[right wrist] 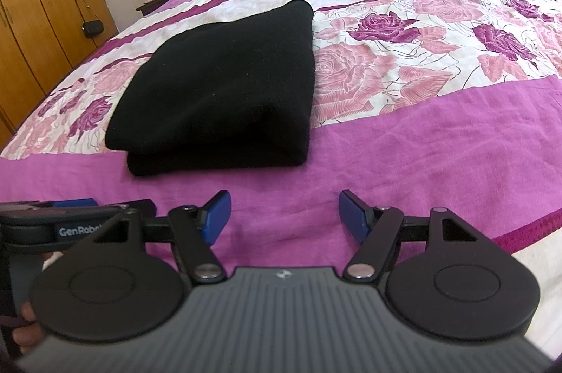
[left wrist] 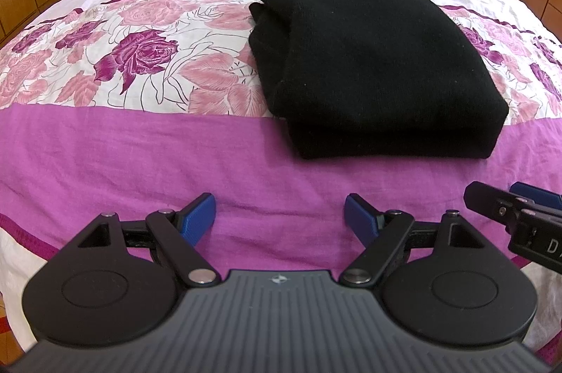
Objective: Fold small clothes
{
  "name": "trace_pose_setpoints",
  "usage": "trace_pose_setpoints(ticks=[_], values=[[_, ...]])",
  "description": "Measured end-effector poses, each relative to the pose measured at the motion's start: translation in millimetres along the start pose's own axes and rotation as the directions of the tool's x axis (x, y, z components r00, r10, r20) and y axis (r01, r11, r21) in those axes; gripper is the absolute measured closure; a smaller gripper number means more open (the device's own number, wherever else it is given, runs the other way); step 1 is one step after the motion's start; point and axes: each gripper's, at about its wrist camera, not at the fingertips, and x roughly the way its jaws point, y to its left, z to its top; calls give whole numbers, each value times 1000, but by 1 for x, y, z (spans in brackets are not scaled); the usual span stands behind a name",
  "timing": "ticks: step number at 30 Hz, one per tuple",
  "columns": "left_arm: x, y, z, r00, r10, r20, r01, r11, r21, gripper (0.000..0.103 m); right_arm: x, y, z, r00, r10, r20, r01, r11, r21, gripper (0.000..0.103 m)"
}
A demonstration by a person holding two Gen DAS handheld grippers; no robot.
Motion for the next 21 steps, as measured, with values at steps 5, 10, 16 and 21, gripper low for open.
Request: trace_pose_setpoints(ticks=[5,10,16,21], values=[[0,0,0,1000,0,0,0,1000,0,19,0,0,0,1000,0,0,0,1000,0,33],[0,-1,0,1000,-2,1,2,1000,2,19,0,0,0,1000,0,0,0,1000,0,33],[0,-1,0,1000,-8,-2,8,1000,1,19,0,0,0,1000,0,0,0,1000,0,33],[-1,1,0,1000,-14,-6,14,1000,-5,19,0,0,0,1000,0,0,0,1000,0,33]])
